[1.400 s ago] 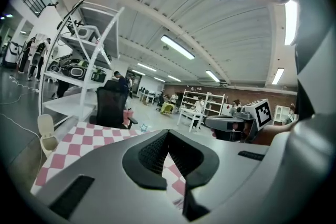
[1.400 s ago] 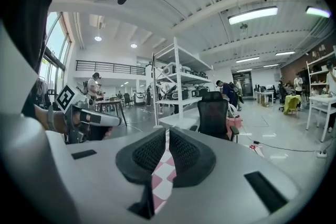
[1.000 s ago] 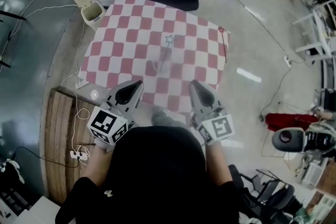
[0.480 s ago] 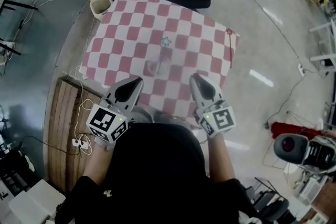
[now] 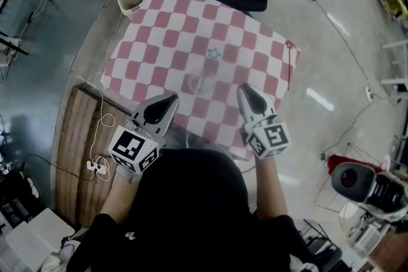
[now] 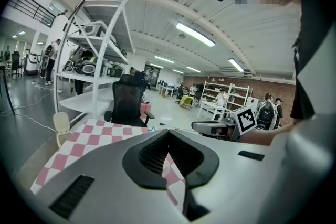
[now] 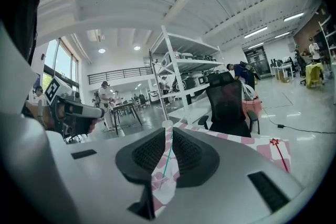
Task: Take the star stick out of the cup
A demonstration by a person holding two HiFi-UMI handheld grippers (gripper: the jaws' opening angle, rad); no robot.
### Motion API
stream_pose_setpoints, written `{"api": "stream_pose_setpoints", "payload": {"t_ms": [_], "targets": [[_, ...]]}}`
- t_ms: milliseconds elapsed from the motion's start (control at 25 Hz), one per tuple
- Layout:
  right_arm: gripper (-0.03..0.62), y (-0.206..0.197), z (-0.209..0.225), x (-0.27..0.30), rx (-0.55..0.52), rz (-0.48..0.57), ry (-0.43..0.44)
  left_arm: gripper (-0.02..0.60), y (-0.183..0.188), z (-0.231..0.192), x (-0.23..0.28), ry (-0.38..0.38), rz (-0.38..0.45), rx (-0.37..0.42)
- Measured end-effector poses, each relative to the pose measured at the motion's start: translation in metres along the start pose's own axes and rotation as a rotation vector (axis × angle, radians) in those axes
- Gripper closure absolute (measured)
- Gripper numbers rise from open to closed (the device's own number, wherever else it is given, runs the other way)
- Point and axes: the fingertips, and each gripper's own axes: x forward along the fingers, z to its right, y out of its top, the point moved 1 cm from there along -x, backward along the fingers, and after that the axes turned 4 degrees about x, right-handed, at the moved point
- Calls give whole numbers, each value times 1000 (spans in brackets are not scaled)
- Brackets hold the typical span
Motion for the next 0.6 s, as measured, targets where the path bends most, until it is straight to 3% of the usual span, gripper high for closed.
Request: {"api": "stream_pose_setpoints", "payload": {"t_ms": [320, 600], "targets": [[552, -18, 9, 41, 27, -51, -25, 540, -5, -36, -4, 6, -17, -26], [483, -40, 15, 78, 75, -106, -17, 540, -16, -60, -6, 22, -54, -51]]}}
